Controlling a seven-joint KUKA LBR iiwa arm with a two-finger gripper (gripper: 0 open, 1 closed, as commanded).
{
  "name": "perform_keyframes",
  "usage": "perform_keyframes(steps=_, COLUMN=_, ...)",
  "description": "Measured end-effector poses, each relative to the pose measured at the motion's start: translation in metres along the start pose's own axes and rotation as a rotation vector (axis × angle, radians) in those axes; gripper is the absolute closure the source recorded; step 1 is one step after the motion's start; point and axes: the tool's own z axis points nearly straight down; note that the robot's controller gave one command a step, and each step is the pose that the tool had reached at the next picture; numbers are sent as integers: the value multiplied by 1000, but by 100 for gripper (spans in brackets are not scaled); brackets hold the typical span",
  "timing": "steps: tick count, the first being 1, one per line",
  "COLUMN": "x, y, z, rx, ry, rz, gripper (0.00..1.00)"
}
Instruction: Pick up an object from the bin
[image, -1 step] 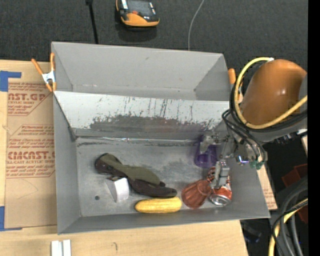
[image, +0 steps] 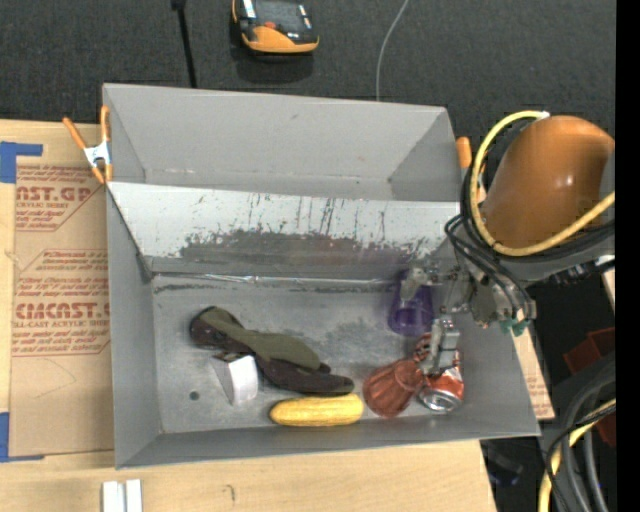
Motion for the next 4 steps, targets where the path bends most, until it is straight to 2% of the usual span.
perform_keyframes(steps=1, x=-2, y=42, z=71, rx=0, ry=-4, rz=-83, gripper=0)
perform_keyframes(steps=2, x=1, y=68, z=85, rx=-2, ry=0, rz=-161, gripper=0)
perform_keyframes(steps=3, x=7, y=122, z=107, rx=-1, ry=1, rz=26, gripper=0)
perform_keyframes(steps=4, x=11, y=132, z=160, rx=-2, ry=2, rz=-166, gripper=0)
